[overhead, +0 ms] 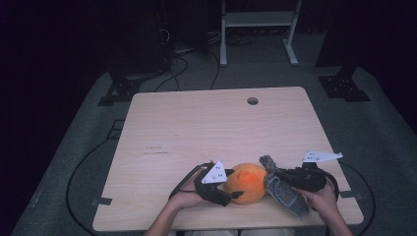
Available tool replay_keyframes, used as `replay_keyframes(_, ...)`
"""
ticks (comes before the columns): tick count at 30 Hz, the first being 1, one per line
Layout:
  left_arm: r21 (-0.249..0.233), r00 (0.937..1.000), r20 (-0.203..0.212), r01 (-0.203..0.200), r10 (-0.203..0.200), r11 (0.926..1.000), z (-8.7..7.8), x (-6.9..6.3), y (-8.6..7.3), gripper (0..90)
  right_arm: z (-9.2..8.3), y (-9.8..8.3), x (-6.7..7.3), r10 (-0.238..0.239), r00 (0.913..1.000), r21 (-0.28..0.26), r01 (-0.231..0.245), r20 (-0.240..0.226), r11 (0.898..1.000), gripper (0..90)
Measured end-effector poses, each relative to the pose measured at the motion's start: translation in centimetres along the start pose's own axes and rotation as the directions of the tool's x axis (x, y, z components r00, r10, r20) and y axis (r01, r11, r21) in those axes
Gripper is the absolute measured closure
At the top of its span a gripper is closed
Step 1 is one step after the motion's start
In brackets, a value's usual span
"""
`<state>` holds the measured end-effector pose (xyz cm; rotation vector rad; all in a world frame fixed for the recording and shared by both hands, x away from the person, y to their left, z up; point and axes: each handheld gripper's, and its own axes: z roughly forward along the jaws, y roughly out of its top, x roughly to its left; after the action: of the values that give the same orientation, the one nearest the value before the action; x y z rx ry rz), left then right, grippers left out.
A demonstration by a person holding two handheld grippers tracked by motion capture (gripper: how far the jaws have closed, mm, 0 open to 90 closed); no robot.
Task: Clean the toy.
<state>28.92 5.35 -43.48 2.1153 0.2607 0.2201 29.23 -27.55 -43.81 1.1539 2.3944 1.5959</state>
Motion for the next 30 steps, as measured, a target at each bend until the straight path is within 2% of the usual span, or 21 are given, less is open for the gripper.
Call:
replay_keyframes(2,0.004,1.0000,-0.006,0.006,-0.006,1.0000,-0.2,0.1,-0.1,28.2,-0.1,-0.1,-0.1,-0.014,0.9992,0.028,0.013,0.037,1.000,78.8)
replay_keyframes(3,0.004,0.9999,-0.008,0.009,-0.009,0.9999,-0.3,0.2,-0.1,27.9,-0.2,-0.1,-0.1,-0.018,0.9989,0.024,0.017,0.044,1.000,78.8)
replay_keyframes(5,0.003,0.9998,-0.007,0.018,-0.018,0.9998,-0.2,0.2,-0.2,27.5,-0.7,0.1,0.4,-0.008,0.9999,-0.027,0.008,0.011,1.000,78.7)
replay_keyframes(6,-0.001,0.9997,-0.009,0.023,-0.023,0.9997,0.0,0.2,-0.1,27.3,-0.8,0.4,0.8,-0.022,0.9997,-0.050,0.022,-0.005,0.998,78.7)
replay_keyframes(7,-0.001,0.9997,-0.009,0.023,-0.023,0.9997,0.0,0.2,-0.1,26.6,-0.8,0.4,0.8,-0.022,0.9997,-0.050,0.022,-0.005,0.998,78.7)
replay_keyframes(8,0.000,0.9996,-0.017,0.023,-0.023,0.9997,0.1,0.2,0.0,26.2,-0.6,0.7,1.5,-0.058,0.9979,-0.054,0.057,-0.027,0.997,78.5)
replay_keyframes(10,-0.004,0.9993,-0.025,0.026,-0.027,0.9996,0.0,0.2,-0.1,26.1,0.0,0.5,1.4,-0.066,0.9977,-0.014,0.066,-0.018,0.998,78.5)
replay_keyframes(12,-0.016,0.9981,-0.029,0.053,-0.054,0.9985,0.0,0.4,-0.1,26.2,0.3,0.3,0.8,-0.047,0.9989,0.004,0.047,-0.005,0.999,78.5)
replay_keyframes(15,-0.030,0.9955,-0.031,0.089,-0.090,0.9956,0.0,0.7,-0.2,26.3,0.2,-0.1,0.2,-0.032,0.9983,0.029,0.030,0.049,0.999,78.7)
replay_keyframes(18,-0.035,0.9944,-0.043,0.095,-0.096,0.9949,0.0,0.7,-0.2,26.2,-0.6,0.2,1.1,-0.058,0.9975,-0.029,0.059,0.041,0.998,78.7)
replay_keyframes(19,-0.033,0.9943,-0.047,0.095,-0.096,0.9950,0.0,0.7,-0.2,26.3,-0.7,0.5,1.7,-0.078,0.9968,-0.063,0.079,0.019,0.995,78.7)
replay_keyframes(20,-0.033,0.9943,-0.047,0.095,-0.096,0.9950,0.0,0.7,-0.2,26.2,-0.7,0.5,1.7,-0.078,0.9968,-0.063,0.079,0.019,0.995,78.7)
replay_keyframes(21,-0.031,0.9936,-0.058,0.095,-0.097,0.9949,0.0,0.7,-0.1,26.2,-0.5,0.8,2.4,-0.115,0.9933,-0.063,0.115,0.007,0.991,78.6)
replay_keyframes(22,-0.032,0.9925,-0.068,0.100,-0.102,0.9945,0.0,0.8,-0.1,26.0,-0.3,0.7,2.4,-0.121,0.9926,-0.050,0.121,0.006,0.991,78.6)
replay_keyframes(24,-0.041,0.9896,-0.081,0.116,-0.119,0.9924,0.0,0.9,-0.1,26.0,0.1,0.4,2.0,-0.107,0.9942,-0.024,0.107,0.015,0.994,78.6)
replay_keyframes(27,-0.058,0.9843,-0.093,0.145,-0.150,0.9878,0.0,1.2,-0.1,26.1,0.0,0.0,1.1,-0.069,0.9958,0.006,0.068,0.060,0.998,78.8)
replay_keyframes(29,-0.057,0.9838,-0.098,0.145,-0.150,0.9878,0.0,1.1,-0.1,26.1,-0.5,0.2,1.2,-0.071,0.9949,-0.024,0.073,0.071,0.997,78.8)
replay_keyframes(30,-0.056,0.9836,-0.101,0.144,-0.150,0.9879,0.0,1.0,-0.1,26.1,-0.7,0.4,1.5,-0.078,0.9951,-0.051,0.081,0.061,0.995,78.8)
